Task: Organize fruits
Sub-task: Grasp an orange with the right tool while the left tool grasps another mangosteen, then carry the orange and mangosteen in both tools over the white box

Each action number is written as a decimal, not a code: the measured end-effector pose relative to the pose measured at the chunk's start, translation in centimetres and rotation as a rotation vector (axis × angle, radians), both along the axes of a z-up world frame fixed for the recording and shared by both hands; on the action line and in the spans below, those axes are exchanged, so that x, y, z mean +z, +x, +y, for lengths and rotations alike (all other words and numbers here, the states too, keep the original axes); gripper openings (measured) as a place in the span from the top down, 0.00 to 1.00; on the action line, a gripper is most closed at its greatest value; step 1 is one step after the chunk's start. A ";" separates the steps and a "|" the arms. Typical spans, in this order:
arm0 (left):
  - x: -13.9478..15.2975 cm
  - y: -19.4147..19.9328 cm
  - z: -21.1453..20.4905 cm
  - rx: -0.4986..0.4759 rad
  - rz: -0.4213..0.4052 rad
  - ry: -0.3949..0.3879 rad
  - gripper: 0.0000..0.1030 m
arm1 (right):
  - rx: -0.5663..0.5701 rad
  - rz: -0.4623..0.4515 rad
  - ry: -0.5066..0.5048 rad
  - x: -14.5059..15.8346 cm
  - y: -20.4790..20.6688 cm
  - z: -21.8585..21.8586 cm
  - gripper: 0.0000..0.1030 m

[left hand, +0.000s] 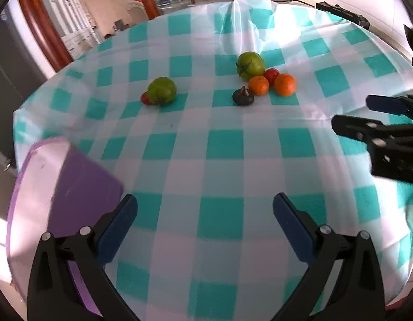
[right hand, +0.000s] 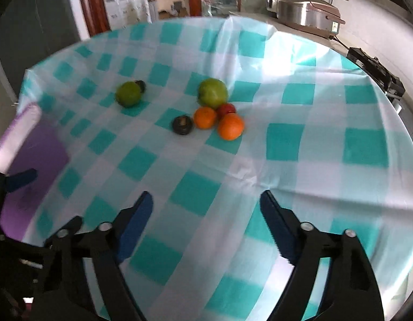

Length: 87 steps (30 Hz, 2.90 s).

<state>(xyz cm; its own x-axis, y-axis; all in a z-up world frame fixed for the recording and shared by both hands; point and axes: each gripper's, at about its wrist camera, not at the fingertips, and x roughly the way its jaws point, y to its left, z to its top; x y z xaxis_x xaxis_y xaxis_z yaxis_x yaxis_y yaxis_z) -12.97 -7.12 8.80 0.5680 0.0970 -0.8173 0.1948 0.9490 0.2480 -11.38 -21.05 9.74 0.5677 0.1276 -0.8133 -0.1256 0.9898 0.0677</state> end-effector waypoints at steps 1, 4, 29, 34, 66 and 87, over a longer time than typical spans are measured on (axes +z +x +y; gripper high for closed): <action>-0.3 0.9 0.2 -0.009 0.000 -0.003 0.02 | -0.013 0.014 -0.001 -0.6 1.3 0.0 0.26; -1.7 4.1 0.5 -0.031 0.024 -0.029 0.07 | -0.052 0.056 0.007 -2.5 5.0 -0.4 0.30; -8.2 21.0 -5.1 -0.268 0.011 -0.122 0.31 | -0.344 0.098 0.206 -7.2 13.7 -4.5 0.59; -9.0 21.9 -5.3 -0.294 0.045 -0.164 0.41 | -0.362 0.107 0.212 -7.3 13.3 -4.8 0.59; -4.5 0.9 2.5 -0.026 0.101 -0.132 0.61 | 0.121 0.260 0.196 -6.3 -0.2 3.4 0.59; 2.9 -11.0 3.5 0.139 -0.090 -0.066 0.61 | 0.334 0.131 0.206 -0.3 -8.8 4.0 0.59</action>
